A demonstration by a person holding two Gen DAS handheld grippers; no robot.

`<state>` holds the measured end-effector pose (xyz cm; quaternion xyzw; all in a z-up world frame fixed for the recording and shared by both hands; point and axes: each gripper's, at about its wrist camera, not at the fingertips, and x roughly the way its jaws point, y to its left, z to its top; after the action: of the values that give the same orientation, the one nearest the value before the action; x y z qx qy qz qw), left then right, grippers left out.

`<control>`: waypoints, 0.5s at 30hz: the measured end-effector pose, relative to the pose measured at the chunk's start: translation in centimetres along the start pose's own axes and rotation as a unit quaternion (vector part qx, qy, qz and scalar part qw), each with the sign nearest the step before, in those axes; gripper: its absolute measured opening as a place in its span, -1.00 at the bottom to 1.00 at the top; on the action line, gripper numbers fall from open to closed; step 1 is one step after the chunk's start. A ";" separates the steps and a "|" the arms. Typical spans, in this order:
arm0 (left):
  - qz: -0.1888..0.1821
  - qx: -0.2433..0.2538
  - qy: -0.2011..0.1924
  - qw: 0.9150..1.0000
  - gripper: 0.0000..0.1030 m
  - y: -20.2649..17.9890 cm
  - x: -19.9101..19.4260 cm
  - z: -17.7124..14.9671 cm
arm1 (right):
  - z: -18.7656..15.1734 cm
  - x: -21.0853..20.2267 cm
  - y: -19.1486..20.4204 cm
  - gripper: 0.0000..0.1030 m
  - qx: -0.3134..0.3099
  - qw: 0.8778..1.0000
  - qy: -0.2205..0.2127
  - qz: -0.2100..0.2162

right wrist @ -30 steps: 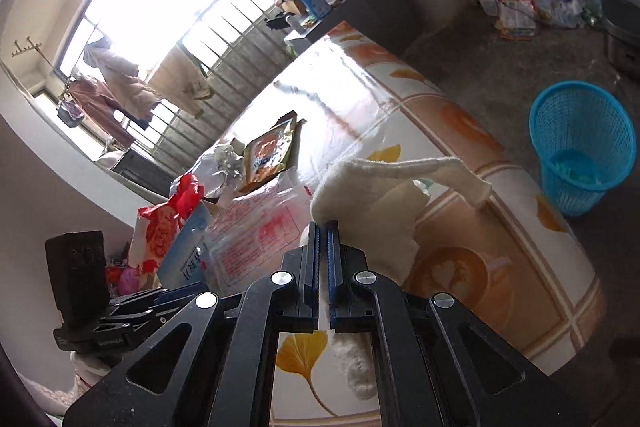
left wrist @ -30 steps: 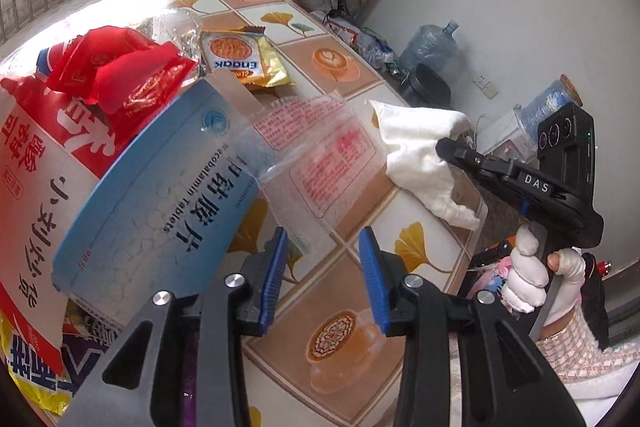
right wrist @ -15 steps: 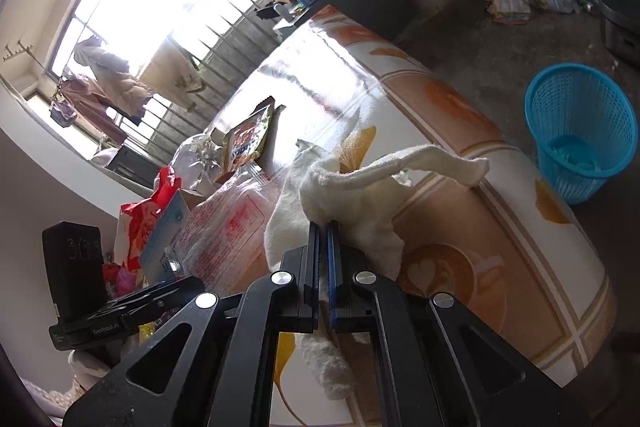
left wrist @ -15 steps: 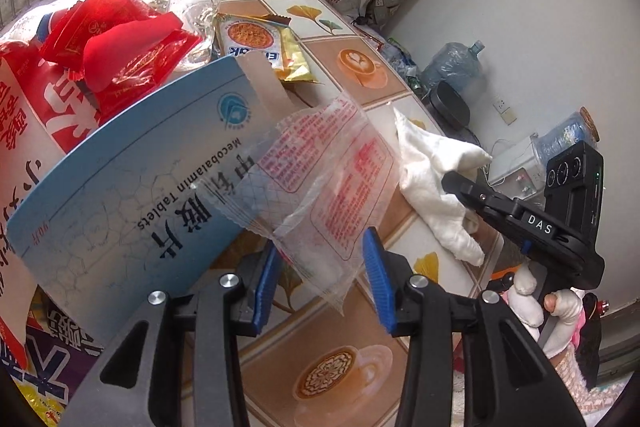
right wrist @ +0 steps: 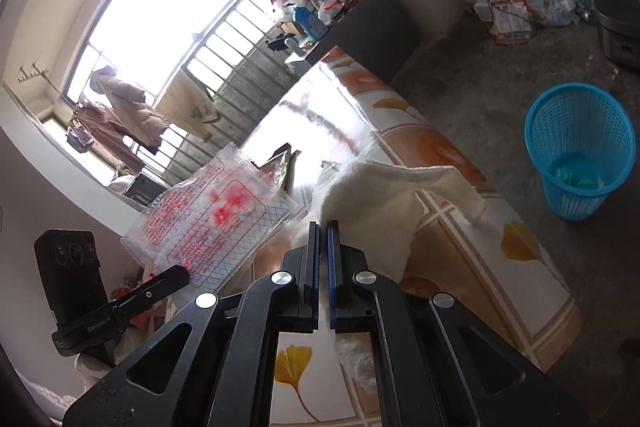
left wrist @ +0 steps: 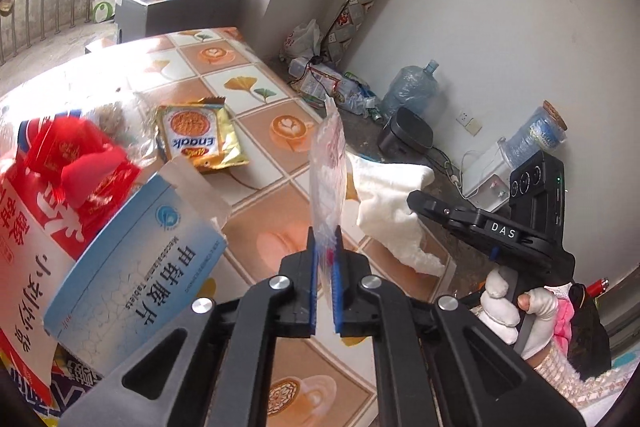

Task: Collect trash
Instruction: 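Lift the white glove with the right gripper while the left gripper grasps the clear plastic bag, then drop the clear bag and white glove into the blue wastebasket with both grippers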

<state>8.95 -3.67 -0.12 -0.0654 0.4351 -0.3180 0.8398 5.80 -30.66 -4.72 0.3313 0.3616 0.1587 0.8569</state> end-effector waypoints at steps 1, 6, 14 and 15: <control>-0.004 0.010 -0.004 1.000 -0.90 -0.6 0.1 0.8 | 0.6 -0.6 -0.3 -0.96 0.003 1.000 -0.011 0.000; -0.021 0.061 -0.002 0.998 -0.90 -4.0 2.6 5.0 | 3.8 -3.2 -2.7 -0.96 0.017 0.997 -0.070 -0.025; -0.064 0.137 0.076 0.986 -0.89 -10.2 15.0 11.9 | 8.1 -4.1 -10.7 -0.96 0.085 0.985 -0.123 -0.083; -0.070 0.143 0.092 0.983 -0.89 -10.9 17.1 12.5 | 8.4 -3.7 -12.0 -0.96 0.096 0.983 -0.122 -0.097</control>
<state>20.58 -24.49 0.02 0.0544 0.4546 -0.4396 0.7727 9.74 -45.11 -6.60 0.3922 0.2983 -0.0020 0.8701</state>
